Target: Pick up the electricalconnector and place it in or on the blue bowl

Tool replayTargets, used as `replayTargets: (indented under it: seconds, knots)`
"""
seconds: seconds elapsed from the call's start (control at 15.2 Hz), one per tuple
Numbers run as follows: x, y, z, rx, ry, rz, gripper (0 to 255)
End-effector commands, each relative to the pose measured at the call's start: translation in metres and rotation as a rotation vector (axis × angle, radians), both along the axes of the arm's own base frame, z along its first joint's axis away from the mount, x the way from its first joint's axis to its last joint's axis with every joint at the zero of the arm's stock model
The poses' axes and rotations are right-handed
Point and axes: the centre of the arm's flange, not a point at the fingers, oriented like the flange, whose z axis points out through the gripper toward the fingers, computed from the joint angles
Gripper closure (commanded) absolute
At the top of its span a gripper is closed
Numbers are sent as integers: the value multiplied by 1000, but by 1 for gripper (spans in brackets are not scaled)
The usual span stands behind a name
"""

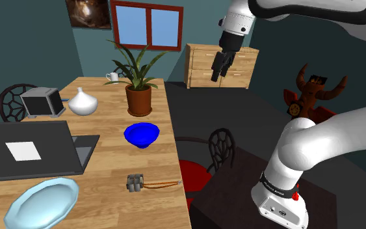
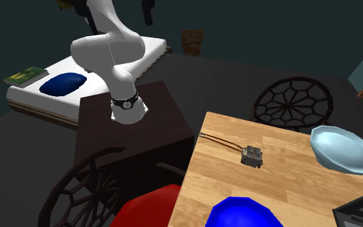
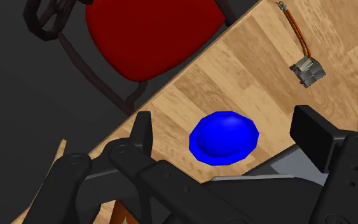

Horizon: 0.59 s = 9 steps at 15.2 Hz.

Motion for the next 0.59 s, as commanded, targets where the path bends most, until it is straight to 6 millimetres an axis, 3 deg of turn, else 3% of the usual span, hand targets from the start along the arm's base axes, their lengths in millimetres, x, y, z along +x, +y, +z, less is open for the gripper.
replayTargets:
  seconds: [0.0, 0.53]
  knots:
    - [0, 0, 0, 0, 0, 0, 0]
    - [33, 57, -82, -11, 15, 145, 0]
